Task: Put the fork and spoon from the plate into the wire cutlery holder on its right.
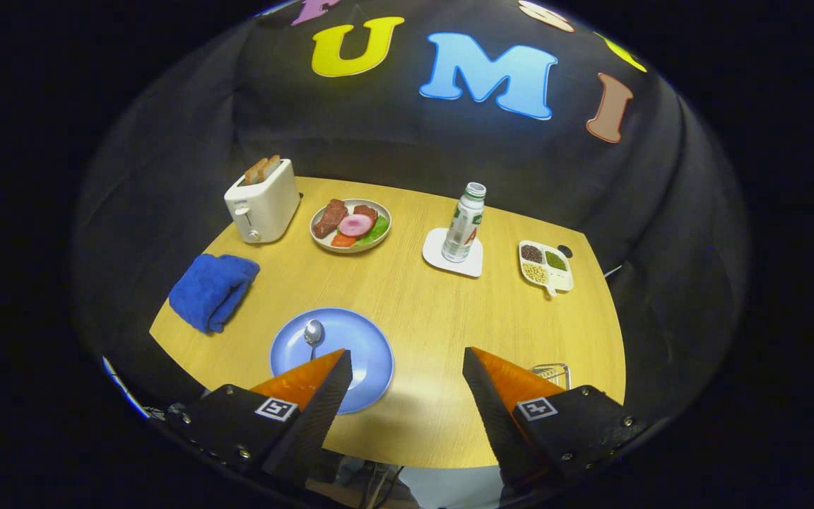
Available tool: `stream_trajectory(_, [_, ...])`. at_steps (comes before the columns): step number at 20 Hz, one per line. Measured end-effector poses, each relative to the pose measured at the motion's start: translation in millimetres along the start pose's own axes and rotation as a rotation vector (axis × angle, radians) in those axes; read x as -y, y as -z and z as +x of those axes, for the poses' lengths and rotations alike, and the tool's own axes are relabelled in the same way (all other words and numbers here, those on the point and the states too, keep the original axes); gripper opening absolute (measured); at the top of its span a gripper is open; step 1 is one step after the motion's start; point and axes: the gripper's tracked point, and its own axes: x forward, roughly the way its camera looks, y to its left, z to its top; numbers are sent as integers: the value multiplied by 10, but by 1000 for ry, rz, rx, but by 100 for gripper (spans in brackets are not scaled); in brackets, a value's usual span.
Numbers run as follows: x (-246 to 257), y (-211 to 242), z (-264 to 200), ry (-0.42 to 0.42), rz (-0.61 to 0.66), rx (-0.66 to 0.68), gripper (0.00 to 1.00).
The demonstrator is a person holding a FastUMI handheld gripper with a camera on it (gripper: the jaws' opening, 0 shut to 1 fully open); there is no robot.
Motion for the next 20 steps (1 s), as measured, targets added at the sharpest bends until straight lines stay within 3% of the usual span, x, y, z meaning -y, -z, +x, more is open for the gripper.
stream_trajectory(8, [-678, 276, 586, -72, -91, -96, 97])
stream_trajectory(20, [-1164, 1055, 1193, -169, -174, -383, 97])
